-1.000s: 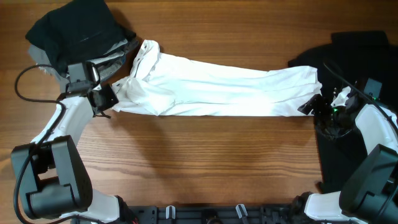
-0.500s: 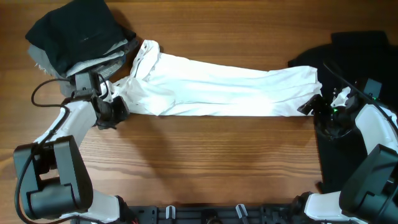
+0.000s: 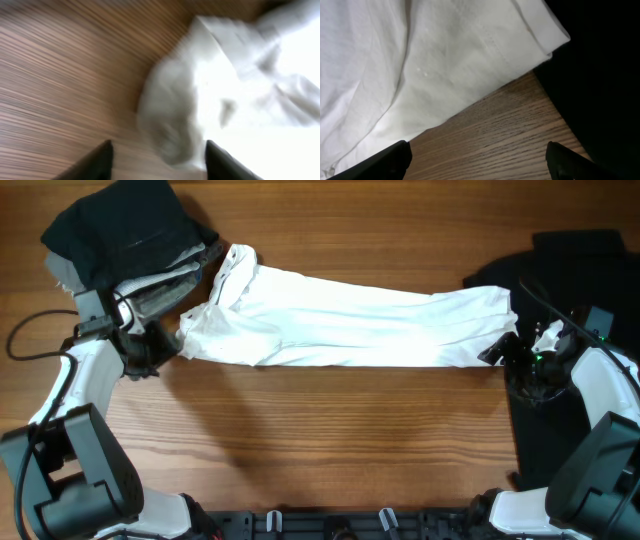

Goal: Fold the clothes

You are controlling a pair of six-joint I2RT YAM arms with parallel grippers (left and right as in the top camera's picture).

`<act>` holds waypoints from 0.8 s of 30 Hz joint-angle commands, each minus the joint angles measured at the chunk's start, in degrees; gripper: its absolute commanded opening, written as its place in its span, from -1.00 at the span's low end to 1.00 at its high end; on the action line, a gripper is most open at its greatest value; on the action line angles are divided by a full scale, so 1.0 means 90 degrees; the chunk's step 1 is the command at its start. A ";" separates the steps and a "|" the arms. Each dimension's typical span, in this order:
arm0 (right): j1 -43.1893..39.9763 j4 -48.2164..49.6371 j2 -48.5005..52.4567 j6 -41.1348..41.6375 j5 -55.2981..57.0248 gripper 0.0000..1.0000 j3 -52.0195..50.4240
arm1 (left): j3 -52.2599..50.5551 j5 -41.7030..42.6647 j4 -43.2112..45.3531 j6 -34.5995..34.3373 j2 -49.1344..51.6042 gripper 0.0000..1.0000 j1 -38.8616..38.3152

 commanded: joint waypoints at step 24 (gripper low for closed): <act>0.0430 -0.0364 0.0087 -0.0141 -0.0046 0.89 -0.0639 | -0.0046 -0.1989 -0.1892 -0.0165 -0.0347 -0.90 0.0903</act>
